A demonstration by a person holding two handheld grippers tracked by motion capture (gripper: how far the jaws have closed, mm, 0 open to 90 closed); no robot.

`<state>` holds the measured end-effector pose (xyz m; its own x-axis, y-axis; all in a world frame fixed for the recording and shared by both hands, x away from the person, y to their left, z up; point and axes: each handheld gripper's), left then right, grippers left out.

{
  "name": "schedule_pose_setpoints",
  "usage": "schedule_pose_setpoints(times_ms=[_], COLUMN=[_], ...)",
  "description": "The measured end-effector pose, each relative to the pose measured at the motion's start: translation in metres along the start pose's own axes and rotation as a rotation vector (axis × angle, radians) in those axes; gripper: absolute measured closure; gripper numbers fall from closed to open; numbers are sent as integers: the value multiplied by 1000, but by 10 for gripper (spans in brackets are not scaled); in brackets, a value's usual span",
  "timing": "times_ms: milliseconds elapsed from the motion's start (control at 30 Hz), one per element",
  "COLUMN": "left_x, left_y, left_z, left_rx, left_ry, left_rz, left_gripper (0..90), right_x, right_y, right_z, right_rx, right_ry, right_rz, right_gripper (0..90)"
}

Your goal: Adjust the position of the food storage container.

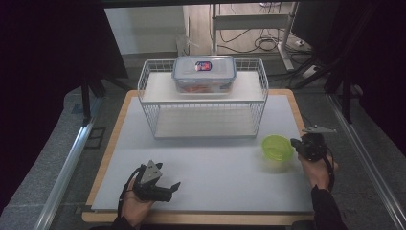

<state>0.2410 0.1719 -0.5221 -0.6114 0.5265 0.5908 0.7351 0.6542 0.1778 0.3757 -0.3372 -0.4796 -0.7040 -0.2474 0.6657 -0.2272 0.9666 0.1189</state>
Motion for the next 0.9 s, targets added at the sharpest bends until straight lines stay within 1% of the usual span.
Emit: schedule_pose_setpoints(times_ms=[133, 233, 433, 567, 767, 900], left_x=[-1, -1, -1, -1, -1, -1], left_y=[0, 0, -1, -1, -1, -1], left_z=[0, 0, 0, 0, 0, 0], left_rx=[0, -2, -4, -4, -4, -6], left_ry=[1, 4, 9, 10, 10, 11], left_rz=[-1, -1, -1, -1, -2, -3], left_gripper=[70, 70, 70, 70, 70, 70], right_x=[0, 0, 1, 1, 1, 2], right_y=[1, 1, 7, 14, 29, 37], right_z=[0, 0, 1, 2, 5, 8], right_rx=[-5, -14, -6, 3, 21, 22], right_ry=[0, 3, 14, 25, 37, 45], right_rz=[-1, -12, -28, -46, -73, -90], right_gripper=[894, 894, 894, 894, 894, 894])
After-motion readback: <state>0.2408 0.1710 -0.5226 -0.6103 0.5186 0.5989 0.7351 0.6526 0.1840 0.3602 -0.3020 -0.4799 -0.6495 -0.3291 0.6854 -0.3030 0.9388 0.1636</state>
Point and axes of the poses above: each handheld gripper's, and its own axes: x roughly backward along the jaws, z roughly out of its underside, y roughly to its left, and after that the axes turned 11 degrees about -x, right-handed
